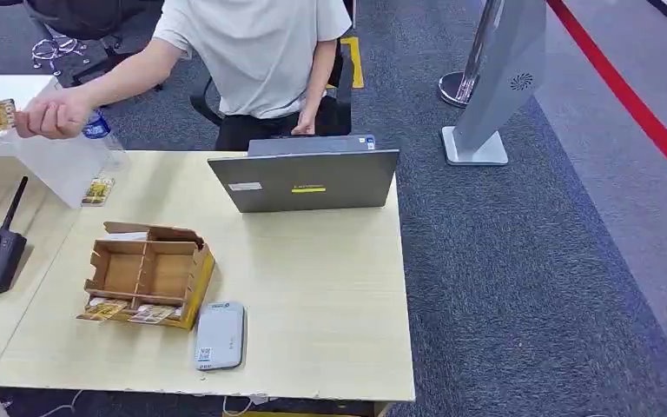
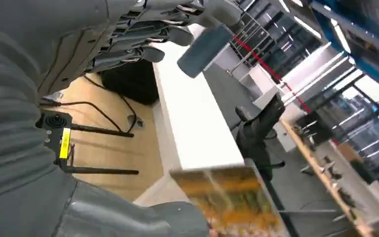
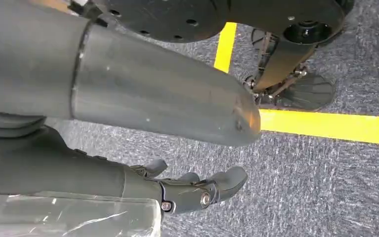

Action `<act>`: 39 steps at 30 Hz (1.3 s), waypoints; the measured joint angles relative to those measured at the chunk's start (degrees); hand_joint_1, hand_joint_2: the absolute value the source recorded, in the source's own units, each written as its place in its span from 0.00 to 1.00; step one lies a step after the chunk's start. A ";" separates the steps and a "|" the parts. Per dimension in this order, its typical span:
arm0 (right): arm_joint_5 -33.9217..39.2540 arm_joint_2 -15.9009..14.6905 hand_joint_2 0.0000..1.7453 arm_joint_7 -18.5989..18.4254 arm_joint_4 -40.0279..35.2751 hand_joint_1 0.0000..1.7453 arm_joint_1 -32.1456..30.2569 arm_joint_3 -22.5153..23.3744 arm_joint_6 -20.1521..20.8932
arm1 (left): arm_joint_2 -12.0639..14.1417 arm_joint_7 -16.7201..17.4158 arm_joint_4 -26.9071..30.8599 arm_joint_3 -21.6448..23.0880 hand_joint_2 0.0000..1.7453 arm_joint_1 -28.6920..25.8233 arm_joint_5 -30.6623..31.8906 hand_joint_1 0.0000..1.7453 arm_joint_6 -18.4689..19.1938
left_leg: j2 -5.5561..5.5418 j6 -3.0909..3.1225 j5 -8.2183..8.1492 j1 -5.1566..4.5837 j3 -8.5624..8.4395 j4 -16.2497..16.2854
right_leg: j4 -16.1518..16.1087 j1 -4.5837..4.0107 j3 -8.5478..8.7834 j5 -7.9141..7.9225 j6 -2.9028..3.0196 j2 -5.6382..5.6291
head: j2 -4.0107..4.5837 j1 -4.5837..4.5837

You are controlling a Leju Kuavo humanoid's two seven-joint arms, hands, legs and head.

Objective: Pass the card to the sensor for recognition and then transmit it.

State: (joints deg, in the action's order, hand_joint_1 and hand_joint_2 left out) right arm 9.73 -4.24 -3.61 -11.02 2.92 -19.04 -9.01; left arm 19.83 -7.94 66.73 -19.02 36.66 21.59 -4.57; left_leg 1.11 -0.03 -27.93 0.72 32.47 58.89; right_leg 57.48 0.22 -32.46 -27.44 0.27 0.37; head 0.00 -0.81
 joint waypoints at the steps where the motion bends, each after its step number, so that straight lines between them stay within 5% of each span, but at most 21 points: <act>1: -0.04 0.00 0.00 -0.13 0.02 0.00 0.00 -0.16 0.00 | -0.13 0.49 -0.71 1.06 1.00 0.64 1.50 0.00 0.18 | 0.00 0.00 0.00 0.00 0.00 0.00 | 0.00 0.00 0.00 0.00 0.00 0.00 | 0.00 0.02; 3: -0.33 0.00 0.00 -0.50 0.06 0.00 0.00 -0.35 0.09 | -0.39 1.51 -2.25 3.32 1.00 1.84 4.68 0.00 0.42 | 0.00 0.00 0.00 0.00 0.01 0.01 | 0.00 0.00 -0.02 0.01 0.00 0.00 | 0.00 0.00; 4: -0.66 0.00 0.00 -0.57 0.09 0.00 0.00 -0.44 0.15 | -0.53 1.89 -2.98 4.32 1.00 2.50 6.00 1.00 0.57 | -0.01 0.00 0.00 0.00 0.02 0.01 | 0.00 0.00 -0.01 0.01 0.00 0.00 | 0.00 0.04; 30: -5.18 0.09 0.00 -3.26 1.01 0.00 -0.05 -3.61 2.30 | -4.51 12.83 -23.37 32.48 1.00 19.61 47.89 1.00 3.37 | -0.03 0.06 0.05 -0.02 0.10 0.05 | 0.00 0.01 -0.04 0.07 -0.03 0.02 | 0.00 0.02; 35: -5.53 0.20 0.00 -3.54 1.18 0.00 -0.13 -3.98 2.58 | -6.66 12.26 -23.17 35.24 1.00 19.55 50.52 1.00 2.49 | -0.05 0.06 0.05 -0.03 0.12 0.06 | 0.00 0.02 -0.03 0.08 -0.03 0.05 | 0.00 0.02; 39: -4.40 0.72 0.00 -3.43 1.33 0.00 -0.48 -3.98 1.77 | -7.37 9.21 -11.87 37.16 1.00 13.62 45.74 1.00 2.23 | -0.03 0.07 0.04 -0.06 0.13 0.05 | 0.01 0.05 -0.03 0.07 -0.02 0.03 | 0.00 0.02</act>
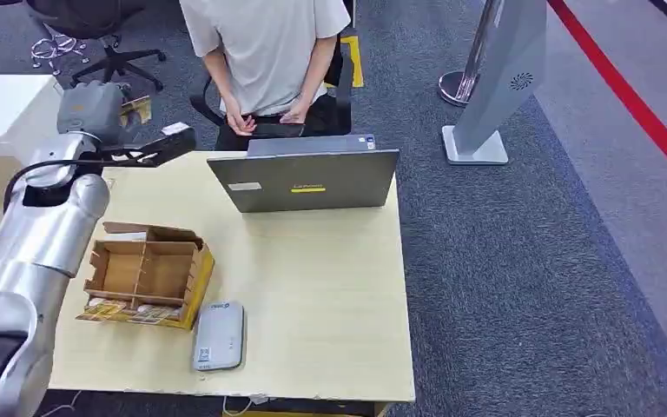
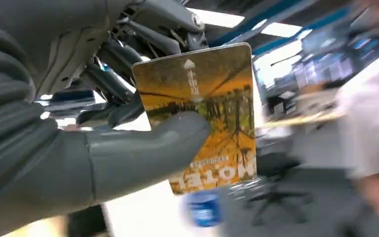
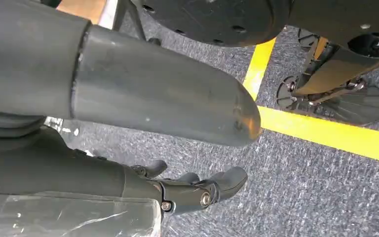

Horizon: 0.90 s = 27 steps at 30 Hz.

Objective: Pass the card to the sensor for recognition and then transmit it.

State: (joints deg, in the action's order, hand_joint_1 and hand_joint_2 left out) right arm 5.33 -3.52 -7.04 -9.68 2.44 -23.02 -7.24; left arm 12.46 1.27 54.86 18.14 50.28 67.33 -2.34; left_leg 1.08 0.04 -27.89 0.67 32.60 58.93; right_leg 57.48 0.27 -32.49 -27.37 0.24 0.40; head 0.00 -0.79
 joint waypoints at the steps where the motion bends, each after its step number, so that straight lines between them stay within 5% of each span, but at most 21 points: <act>1: 0.38 0.13 0.00 0.09 0.02 0.00 -0.12 0.00 -0.24 | 0.02 -0.66 3.71 0.69 1.00 -2.31 -0.99 1.00 0.07 | 0.01 0.00 0.00 0.00 0.01 0.00 | 0.00 0.00 0.00 0.00 0.00 -0.01 | 0.00 0.00; 9: 2.95 1.09 0.00 1.25 0.55 0.00 -1.14 0.98 -1.97 | 4.41 -4.35 34.85 7.81 1.00 -22.44 -3.33 1.00 -4.02 | 0.01 0.03 -0.07 0.01 0.08 -0.05 | 0.00 -0.01 -0.09 -0.09 -0.01 -0.01 | 0.00 0.02; 14: 3.83 1.31 0.00 1.66 0.87 0.00 -1.50 1.55 -2.21 | 7.94 -5.14 45.25 10.85 1.00 -30.93 -3.07 1.00 -5.37 | 0.00 0.03 -0.07 0.01 0.09 -0.06 | 0.00 -0.01 -0.10 -0.10 -0.03 0.03 | 0.00 0.02; 20: 4.79 1.33 0.00 1.81 1.07 0.00 -1.57 2.23 -2.16 | 11.69 -5.40 47.23 14.06 1.00 -36.15 -2.02 1.00 0.24 | 0.00 0.02 -0.03 0.01 0.06 -0.06 | 0.00 -0.01 -0.08 -0.07 -0.01 0.01 | 0.00 0.02; 27: 4.88 1.33 0.00 1.88 1.22 0.00 -1.58 2.38 -1.81 | 14.55 -3.96 43.39 18.52 1.00 -40.15 -0.40 1.00 1.27 | -0.01 0.04 -0.03 0.01 0.07 -0.06 | 0.00 -0.01 -0.08 -0.07 -0.01 0.02 | 0.00 0.00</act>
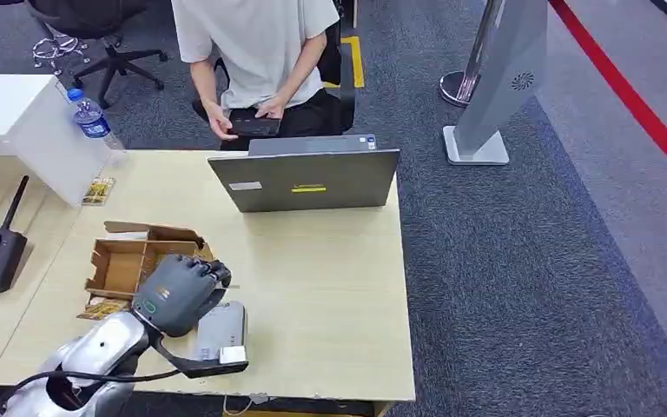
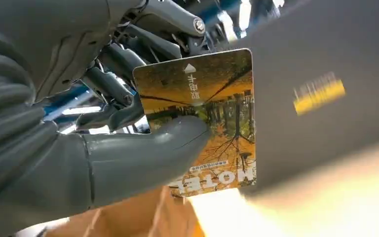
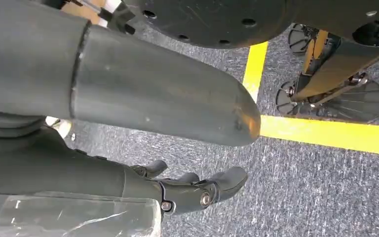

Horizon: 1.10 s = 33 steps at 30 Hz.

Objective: Pass the card to the sensor for recognition and then transmit it.

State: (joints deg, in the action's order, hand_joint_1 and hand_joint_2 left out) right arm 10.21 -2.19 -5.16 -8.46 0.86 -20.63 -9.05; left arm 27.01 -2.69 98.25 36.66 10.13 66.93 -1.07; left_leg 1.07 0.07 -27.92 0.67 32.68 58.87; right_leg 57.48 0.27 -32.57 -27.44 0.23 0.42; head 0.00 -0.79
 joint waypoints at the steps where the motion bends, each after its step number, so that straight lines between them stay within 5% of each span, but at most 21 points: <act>1: 0.04 0.00 0.00 0.00 0.04 0.00 0.00 0.00 0.04 | 0.07 0.44 -0.50 0.53 1.00 -0.40 0.00 1.00 0.18 | -0.01 0.00 0.00 0.00 0.01 0.00 | 0.00 0.00 0.00 0.00 0.00 0.01 | 0.00 0.02; 19: 0.92 0.02 0.00 -0.18 0.22 0.00 0.04 0.00 0.11 | 2.23 4.79 -5.48 5.27 1.00 -3.83 -1.68 1.00 6.56 | -0.06 0.00 0.01 0.01 -0.03 -0.01 | 0.00 0.00 0.05 0.00 0.00 0.11 | 0.00 0.00; 23: 0.94 0.02 0.00 -0.24 0.24 0.00 0.07 0.00 -0.02 | 2.25 5.33 -5.62 5.27 1.00 -1.61 -2.58 1.00 3.40 | -0.13 0.02 0.08 0.01 -0.03 0.00 | 0.00 0.00 0.07 0.02 -0.01 0.18 | 0.00 0.00; 29: 1.51 0.35 0.00 -0.05 0.48 0.00 0.05 -0.24 -1.12 | -4.27 10.19 -1.48 1.17 1.00 4.04 2.60 1.00 -8.68 | -0.28 0.01 0.18 -0.01 0.08 0.05 | 0.00 0.00 0.03 0.13 -0.07 0.28 | 0.00 0.09; 33: -0.19 0.44 0.00 -0.04 0.55 0.00 0.05 -1.55 -0.90 | -7.19 15.12 -1.39 -5.17 1.00 12.47 6.22 1.00 -4.62 | -0.27 0.01 0.27 0.00 0.08 0.06 | 0.00 0.00 -0.02 0.20 -0.09 0.26 | 0.00 0.11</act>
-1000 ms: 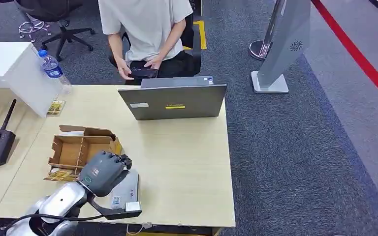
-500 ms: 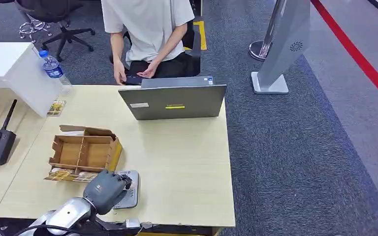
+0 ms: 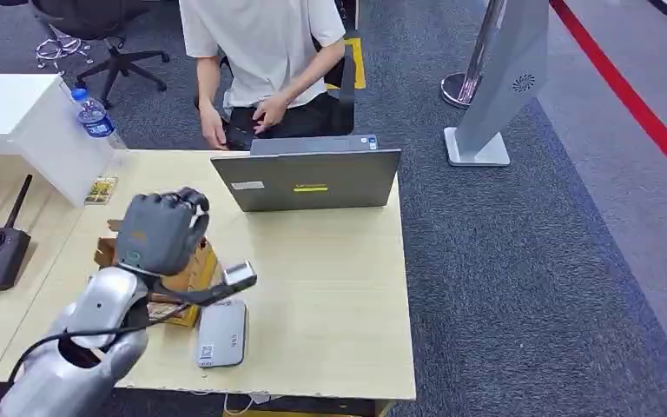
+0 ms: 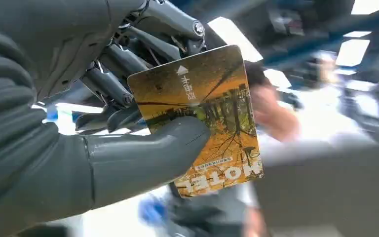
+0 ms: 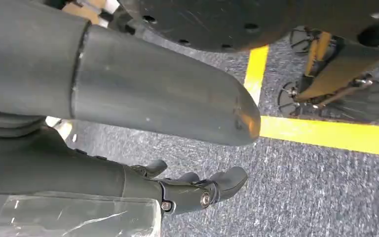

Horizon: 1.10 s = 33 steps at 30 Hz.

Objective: Pass the card to the sensor for recognition and then transmit it.

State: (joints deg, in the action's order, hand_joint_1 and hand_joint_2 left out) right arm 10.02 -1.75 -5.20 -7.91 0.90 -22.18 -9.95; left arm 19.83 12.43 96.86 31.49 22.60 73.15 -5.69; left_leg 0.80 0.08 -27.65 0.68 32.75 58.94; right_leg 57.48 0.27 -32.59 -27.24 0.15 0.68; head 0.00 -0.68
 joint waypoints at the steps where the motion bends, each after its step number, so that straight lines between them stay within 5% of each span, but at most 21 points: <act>1: -0.46 0.00 0.00 -0.07 0.00 0.00 0.07 -0.48 0.24 | -0.48 0.88 -1.83 -1.42 1.00 2.83 1.20 1.00 0.88 | -0.03 0.01 0.03 0.00 0.03 0.00 | 0.00 0.00 -0.01 0.03 0.02 0.02 | 0.00 0.00; 7: -2.26 -0.15 0.00 -1.60 0.00 0.00 0.63 -3.20 1.82 | -1.86 2.65 -20.78 -8.02 1.00 18.65 6.50 1.00 -0.04 | 0.11 -0.15 0.19 0.06 0.00 -0.02 | 0.05 -0.07 -0.06 0.18 0.22 -0.07 | 0.00 -0.04; 17: -3.00 -0.26 0.00 -2.17 0.00 0.00 0.81 -5.73 2.14 | -4.33 4.01 -40.03 -11.05 1.00 31.34 8.82 1.00 1.47 | 0.09 -0.15 0.19 0.04 0.09 -0.02 | 0.06 -0.07 -0.10 0.18 0.21 -0.09 | 0.00 -0.09; 18: -3.00 -0.26 0.00 -2.14 0.00 0.00 0.82 -5.82 2.16 | -4.51 3.94 -40.58 -11.12 1.00 31.91 8.62 0.00 1.71 | 0.09 -0.15 0.18 0.03 0.09 -0.02 | 0.06 -0.06 -0.10 0.18 0.21 -0.08 | 0.00 -0.06; 27: -2.04 -0.26 0.00 -1.77 0.00 0.00 0.80 -6.01 1.79 | -5.29 0.71 -41.06 -11.51 1.00 31.93 3.64 0.00 2.43 | 0.09 -0.15 0.18 0.04 0.10 -0.02 | 0.06 -0.06 -0.11 0.18 0.21 -0.08 | 0.00 -0.09; 33: -0.42 -0.26 0.00 -1.09 0.02 0.00 0.56 -6.01 1.25 | -3.98 -3.45 -30.64 -11.69 1.00 25.26 -2.79 0.00 3.33 | 0.15 -0.15 0.17 0.04 0.13 -0.04 | 0.06 -0.06 -0.13 0.17 0.21 -0.15 | 0.00 -0.06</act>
State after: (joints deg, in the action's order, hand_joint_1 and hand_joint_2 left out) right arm 9.60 -2.01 -6.29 -7.89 1.47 -28.20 -8.70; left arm 15.85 8.98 66.21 19.80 47.86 70.35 -2.36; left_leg 0.96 -0.07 -27.48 0.72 32.88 58.89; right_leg 57.54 0.21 -32.72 -27.07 0.36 0.53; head 0.00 -0.74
